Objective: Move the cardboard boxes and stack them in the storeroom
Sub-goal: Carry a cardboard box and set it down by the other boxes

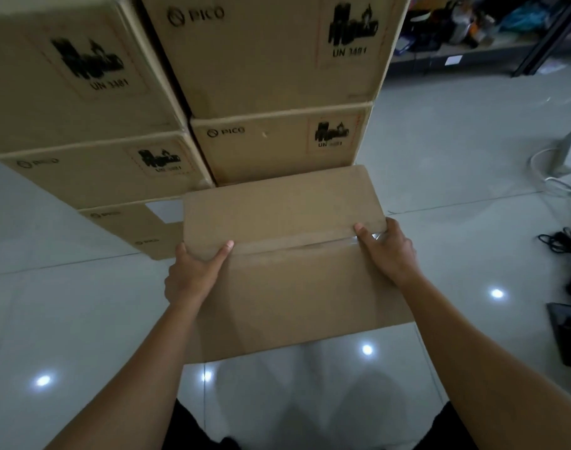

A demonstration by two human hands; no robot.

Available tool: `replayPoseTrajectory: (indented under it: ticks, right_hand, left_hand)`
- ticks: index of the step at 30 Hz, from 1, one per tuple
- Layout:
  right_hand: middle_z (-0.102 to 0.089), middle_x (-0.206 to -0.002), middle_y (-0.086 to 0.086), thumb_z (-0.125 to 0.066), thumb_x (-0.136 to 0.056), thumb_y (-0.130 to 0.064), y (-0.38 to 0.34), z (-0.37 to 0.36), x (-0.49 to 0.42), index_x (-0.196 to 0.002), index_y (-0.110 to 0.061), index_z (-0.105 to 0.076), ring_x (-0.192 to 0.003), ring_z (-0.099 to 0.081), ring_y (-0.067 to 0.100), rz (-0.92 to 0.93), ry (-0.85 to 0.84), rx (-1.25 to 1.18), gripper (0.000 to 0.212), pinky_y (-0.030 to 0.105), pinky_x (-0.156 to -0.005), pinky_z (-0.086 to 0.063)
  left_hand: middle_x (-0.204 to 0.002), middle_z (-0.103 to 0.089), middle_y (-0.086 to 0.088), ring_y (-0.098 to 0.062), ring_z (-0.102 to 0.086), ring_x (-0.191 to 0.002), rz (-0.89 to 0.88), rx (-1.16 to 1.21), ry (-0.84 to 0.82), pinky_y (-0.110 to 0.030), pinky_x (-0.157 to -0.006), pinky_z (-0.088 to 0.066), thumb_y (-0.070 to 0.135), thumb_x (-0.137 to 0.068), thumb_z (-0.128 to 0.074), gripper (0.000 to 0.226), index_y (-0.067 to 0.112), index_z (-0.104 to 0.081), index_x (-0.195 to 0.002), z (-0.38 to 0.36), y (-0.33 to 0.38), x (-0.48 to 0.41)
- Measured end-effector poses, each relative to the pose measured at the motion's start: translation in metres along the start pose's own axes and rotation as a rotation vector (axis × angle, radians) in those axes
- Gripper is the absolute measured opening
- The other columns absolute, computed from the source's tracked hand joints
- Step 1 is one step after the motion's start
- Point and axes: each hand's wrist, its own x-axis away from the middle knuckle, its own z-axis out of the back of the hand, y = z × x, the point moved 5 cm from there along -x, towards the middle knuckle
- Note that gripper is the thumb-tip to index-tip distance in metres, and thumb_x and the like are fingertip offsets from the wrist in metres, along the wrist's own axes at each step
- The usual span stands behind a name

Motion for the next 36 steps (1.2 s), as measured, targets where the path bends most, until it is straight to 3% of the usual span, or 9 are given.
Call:
replayPoseTrajectory:
  ticks: [17, 26, 30, 36]
  right_hand:
    - [-0.055, -0.128, 0.016, -0.049, -0.088, -0.062, -0.236, 0.247, 0.187, -0.131, -0.014, -0.041, -0.119, -0.049, 0.037, 0.137, -0.073, 0.037, 0.065, 0.042, -0.095, -0.039]
    - [-0.048, -0.135, 0.019, -0.045, -0.089, -0.063, -0.329, 0.310, 0.227, -0.137, -0.013, -0.036, -0.123, -0.046, 0.038, 0.313, -0.118, 0.084, 0.070, 0.044, -0.100, -0.038]
    - [-0.050, -0.134, 0.018, -0.046, -0.090, -0.061, -0.372, 0.328, 0.246, -0.136, -0.010, -0.037, -0.122, -0.047, 0.037, 0.405, -0.112, 0.089, 0.069, 0.040, -0.093, -0.039]
    - [-0.049, -0.136, 0.018, -0.044, -0.090, -0.062, -0.414, 0.315, 0.266, -0.137, -0.009, -0.035, -0.123, -0.047, 0.037, 0.444, -0.098, 0.127, 0.071, 0.041, -0.094, -0.039]
  left_hand:
    - [-0.146, -0.044, -0.009, -0.035, -0.044, -0.131, -0.043, 0.074, 0.049, -0.046, -0.105, -0.038, 0.085, -0.063, -0.059, 0.113, 0.021, -0.025, -0.151, 0.328, 0.137, 0.195]
    - [-0.140, -0.049, -0.012, -0.037, -0.048, -0.124, -0.036, 0.079, 0.219, -0.044, -0.095, -0.041, 0.083, -0.067, -0.057, 0.103, 0.018, -0.034, -0.144, 0.438, 0.170, 0.263]
    - [-0.137, -0.050, -0.012, -0.036, -0.050, -0.122, -0.021, 0.091, 0.280, -0.044, -0.091, -0.042, 0.086, -0.065, -0.055, 0.103, 0.018, -0.038, -0.140, 0.478, 0.174, 0.275]
    - [-0.138, -0.050, -0.012, -0.037, -0.050, -0.122, 0.000, 0.121, 0.328, -0.044, -0.092, -0.042, 0.085, -0.066, -0.055, 0.102, 0.018, -0.038, -0.141, 0.510, 0.151, 0.269]
